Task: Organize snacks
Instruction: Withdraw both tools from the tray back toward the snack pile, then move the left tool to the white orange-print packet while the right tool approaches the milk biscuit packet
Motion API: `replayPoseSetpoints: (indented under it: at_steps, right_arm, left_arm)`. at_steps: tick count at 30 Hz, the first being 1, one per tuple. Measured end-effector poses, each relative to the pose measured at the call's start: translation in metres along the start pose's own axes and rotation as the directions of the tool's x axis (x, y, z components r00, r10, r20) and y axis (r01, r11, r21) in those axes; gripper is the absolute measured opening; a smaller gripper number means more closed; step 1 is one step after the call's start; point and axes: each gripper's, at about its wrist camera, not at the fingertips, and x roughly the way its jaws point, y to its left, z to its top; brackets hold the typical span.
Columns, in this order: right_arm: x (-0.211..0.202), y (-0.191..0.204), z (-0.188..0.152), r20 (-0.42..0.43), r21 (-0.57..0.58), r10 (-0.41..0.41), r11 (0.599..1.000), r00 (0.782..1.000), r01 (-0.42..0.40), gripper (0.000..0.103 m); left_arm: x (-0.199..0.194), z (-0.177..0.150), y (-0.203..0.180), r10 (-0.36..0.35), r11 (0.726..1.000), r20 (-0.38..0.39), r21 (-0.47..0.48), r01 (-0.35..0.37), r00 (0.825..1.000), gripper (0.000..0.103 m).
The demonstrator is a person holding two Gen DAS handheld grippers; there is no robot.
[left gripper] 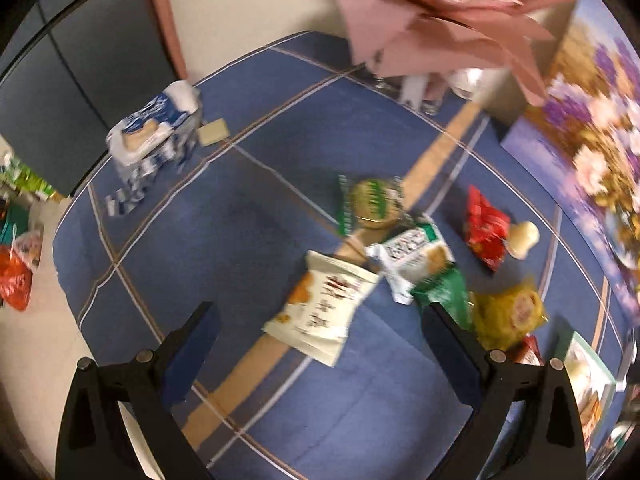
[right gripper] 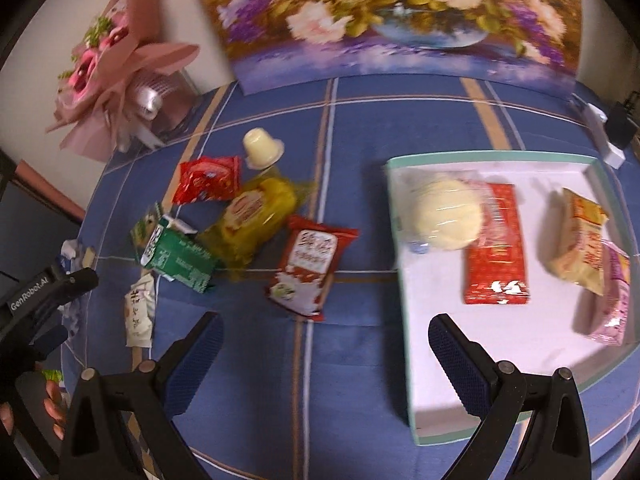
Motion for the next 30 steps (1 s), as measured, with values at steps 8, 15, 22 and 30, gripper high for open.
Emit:
replayPoseSetpoints:
  at_steps: [8,15,22,30]
  right_arm:
    - [0.018,0.012,0.002,-0.024,-0.002,0.028,1.0,0.999,-0.028,0.103]
    - [0.036,0.005,0.008,-0.054,0.029,0.01,1.0,0.998,-0.008,0.103]
    - [0.048,-0.001,0.018,-0.044,0.039,-0.002,0.999,0.999,0.003,0.103]
    - [0.063,0.019,0.028,-0.04,-0.005,0.024,1.0,0.999,-0.024,0.103]
  left_arm:
    - [0.022,0.007,0.02,0.0,0.999,-0.049,-0.042,-0.002,0.999,0.1]
    - [0.053,0.006,0.014,-0.005,0.999,-0.132,-0.033,0.0,0.991,0.1]
    - [0.078,0.008,0.013,-0.019,0.999,-0.184,-0.035,0.013,0.983,0.1]
    - [0.098,0.016,0.011,0.002,0.999,-0.186,0.035,0.005,0.982,0.1]
